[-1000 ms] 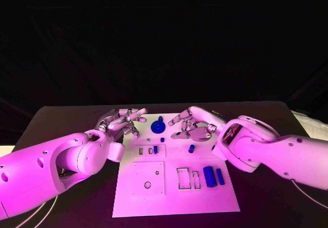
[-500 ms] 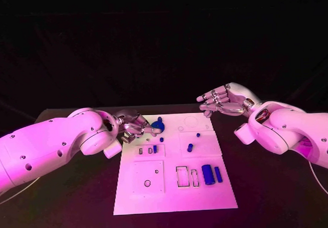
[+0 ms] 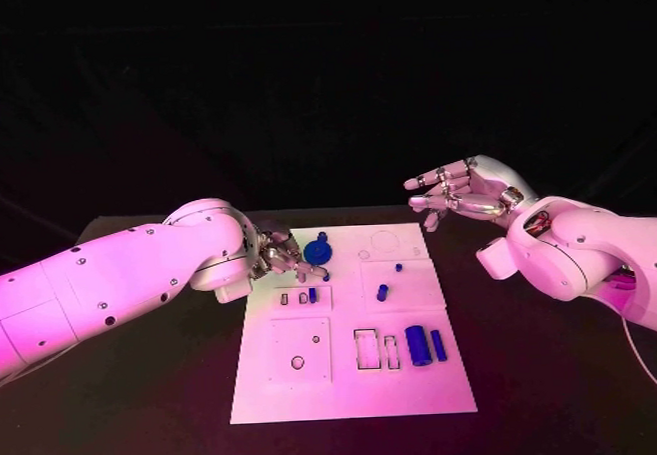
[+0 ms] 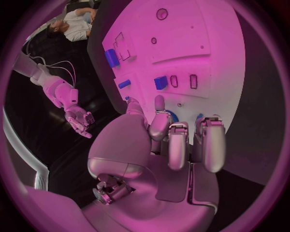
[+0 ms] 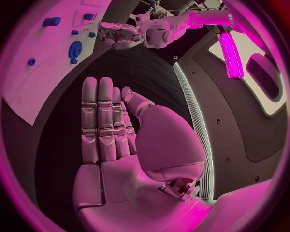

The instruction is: Assemble the parts on the task board

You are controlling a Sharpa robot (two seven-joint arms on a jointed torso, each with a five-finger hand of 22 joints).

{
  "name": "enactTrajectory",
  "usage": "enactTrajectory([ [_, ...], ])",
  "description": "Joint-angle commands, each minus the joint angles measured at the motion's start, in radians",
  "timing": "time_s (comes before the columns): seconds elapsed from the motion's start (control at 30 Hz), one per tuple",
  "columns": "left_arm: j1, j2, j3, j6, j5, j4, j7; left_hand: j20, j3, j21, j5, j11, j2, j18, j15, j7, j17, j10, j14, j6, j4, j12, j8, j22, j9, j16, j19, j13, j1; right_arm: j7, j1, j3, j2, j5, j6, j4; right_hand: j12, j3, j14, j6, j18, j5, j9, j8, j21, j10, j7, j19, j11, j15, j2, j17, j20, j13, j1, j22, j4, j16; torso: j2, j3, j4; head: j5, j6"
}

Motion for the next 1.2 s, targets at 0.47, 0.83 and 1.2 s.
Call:
enactTrajectory([
  [0.47, 0.007, 0.075, -0.007, 0.14, -0.083, -0.076, -0.103, -0.011, -0.017, 0.01, -0.003, -0.006, -0.014, -0.015, -0.011, -0.005, 0.263, 0.005, 0.105, -0.038, 0.001, 0.008, 0.047, 0.159, 0.055, 0.002, 0.058, 0.011, -0.048, 0.013, 0.0, 0.0, 0.008, -0.007, -0.045, -0.008, -0.002, -0.029, 0.014, -0.011, 0.005, 0.042, -0.001, -0.005, 0.008, 0.008, -0.004, 0.0, -0.003, -0.002, -0.01, 0.024, -0.004, 0.013, -0.023, 0.004, 0.009, 0.036, 0.0, -0.0022, 0.0013, 0.004, -0.012],
  [0.83, 0.007, 0.098, -0.017, 0.163, -0.07, -0.114, -0.092, -0.007, 0.105, 0.016, -0.001, -0.004, -0.057, -0.017, -0.009, -0.003, 0.263, 0.008, 0.105, -0.061, -0.001, 0.011, 0.072, 0.17, 0.098, 0.002, 0.061, 0.022, 0.014, 0.017, 0.0, 0.0, 0.012, -0.003, -0.044, -0.008, -0.014, -0.029, -0.012, -0.014, 0.005, 0.111, 0.0, -0.003, 0.005, -0.004, 0.0, -0.011, 0.001, 0.001, -0.007, 0.047, -0.002, 0.015, -0.018, 0.005, 0.006, 0.046, 0.001, -0.0025, 0.0, 0.003, -0.02],
  [1.2, 0.007, 0.109, -0.021, 0.164, -0.048, -0.123, -0.089, -0.007, 0.142, 0.019, -0.002, -0.004, -0.065, -0.018, -0.009, -0.004, 0.263, 0.011, 0.105, -0.063, 0.001, 0.014, 0.076, 0.175, 0.11, 0.002, 0.063, 0.028, -0.006, 0.017, 0.0, -0.001, 0.024, 0.0, -0.039, -0.009, -0.017, -0.025, -0.019, -0.013, 0.005, 0.125, 0.0, -0.003, 0.007, -0.006, 0.0, -0.013, 0.001, 0.001, -0.006, 0.053, -0.003, 0.016, -0.01, 0.007, 0.0, 0.049, 0.001, -0.0019, 0.0004, 0.004, -0.025],
])
